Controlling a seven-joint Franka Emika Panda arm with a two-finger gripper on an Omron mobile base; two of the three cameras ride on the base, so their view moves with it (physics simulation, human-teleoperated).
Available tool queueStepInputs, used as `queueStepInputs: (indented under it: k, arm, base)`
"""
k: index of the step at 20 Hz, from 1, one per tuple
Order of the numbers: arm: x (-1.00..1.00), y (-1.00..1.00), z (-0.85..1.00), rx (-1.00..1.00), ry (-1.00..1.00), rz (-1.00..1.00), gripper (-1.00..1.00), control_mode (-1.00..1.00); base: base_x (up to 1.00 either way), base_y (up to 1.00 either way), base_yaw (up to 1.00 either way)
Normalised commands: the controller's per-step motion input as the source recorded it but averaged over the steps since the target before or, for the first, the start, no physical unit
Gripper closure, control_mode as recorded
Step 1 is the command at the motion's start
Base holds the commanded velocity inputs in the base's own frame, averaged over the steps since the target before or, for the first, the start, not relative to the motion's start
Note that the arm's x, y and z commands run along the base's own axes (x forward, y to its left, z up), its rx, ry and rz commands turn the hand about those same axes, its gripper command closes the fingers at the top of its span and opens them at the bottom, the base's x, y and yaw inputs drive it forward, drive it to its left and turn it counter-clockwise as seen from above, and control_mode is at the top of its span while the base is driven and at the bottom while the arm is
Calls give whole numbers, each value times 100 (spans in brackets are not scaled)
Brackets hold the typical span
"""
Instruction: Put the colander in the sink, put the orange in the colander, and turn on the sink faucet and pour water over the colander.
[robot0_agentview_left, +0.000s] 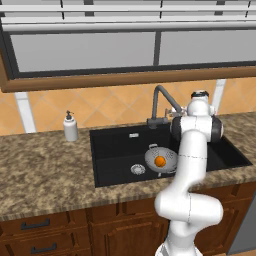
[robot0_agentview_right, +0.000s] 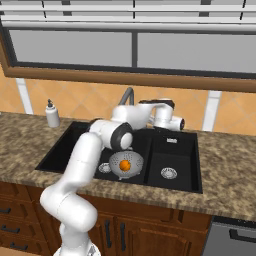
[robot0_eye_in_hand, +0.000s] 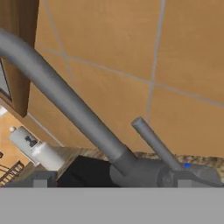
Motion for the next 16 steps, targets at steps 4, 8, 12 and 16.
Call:
queueStepInputs:
  k: [4, 8, 12, 16]
  arm:
    - [43, -1, -25, 0, 1, 0, -100, -100]
    - [39, -1, -32, 0, 3, 0, -100, -100]
    - [31, -4, -27, 0, 2, 0, -100, -100]
    - [25, -1, -21, 0, 1, 0, -100, -100]
  base:
    - [0, 0, 0]
    - [0, 0, 0]
    - [0, 0, 0]
    - [0, 0, 0]
